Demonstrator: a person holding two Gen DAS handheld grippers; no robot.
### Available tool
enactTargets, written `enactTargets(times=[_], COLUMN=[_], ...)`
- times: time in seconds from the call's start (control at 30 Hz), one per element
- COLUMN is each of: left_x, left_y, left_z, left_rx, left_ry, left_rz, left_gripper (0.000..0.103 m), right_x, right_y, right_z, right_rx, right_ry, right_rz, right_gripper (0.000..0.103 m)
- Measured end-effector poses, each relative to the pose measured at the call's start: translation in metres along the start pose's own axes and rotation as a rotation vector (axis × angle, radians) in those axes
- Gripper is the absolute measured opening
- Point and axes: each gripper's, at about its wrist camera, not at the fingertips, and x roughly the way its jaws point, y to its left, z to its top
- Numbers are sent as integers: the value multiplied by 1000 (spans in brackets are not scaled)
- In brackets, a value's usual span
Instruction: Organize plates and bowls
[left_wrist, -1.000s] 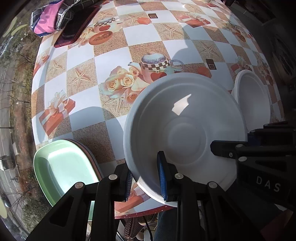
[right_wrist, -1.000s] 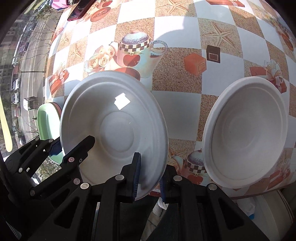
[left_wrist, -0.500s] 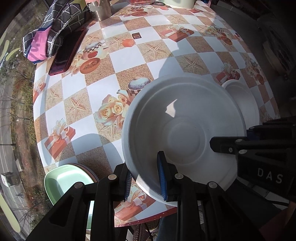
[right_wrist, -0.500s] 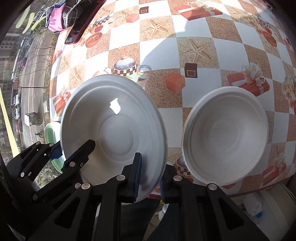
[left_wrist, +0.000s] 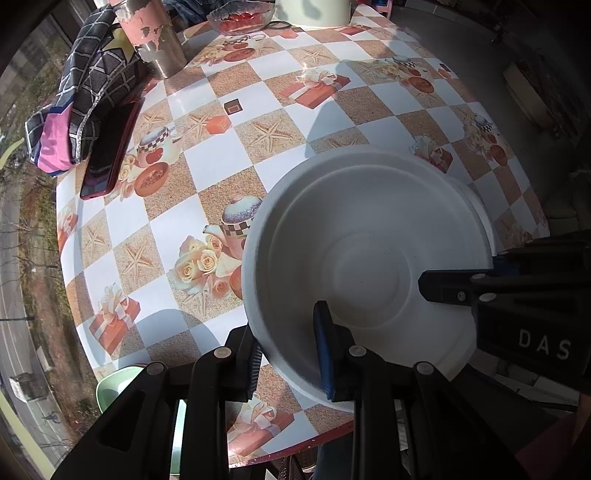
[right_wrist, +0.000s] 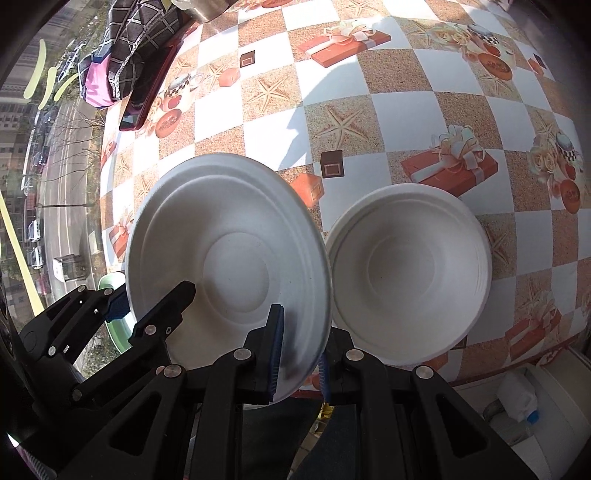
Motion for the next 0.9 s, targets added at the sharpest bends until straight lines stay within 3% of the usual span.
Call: enactTargets(times=[0.63, 0.9], left_x=[1, 14], left_y=[-50, -78], left_z=[26, 38], left_rx=[155, 225], left_ry=[-28, -4], left_rz=[-21, -30], left_gripper=[27, 27], right_x=[-32, -34], right_y=[-60, -94], right_z=[-15, -24], right_rx=[173, 273], right_ry=[-65, -69], right_rz=[13, 18], right_gripper=[19, 19])
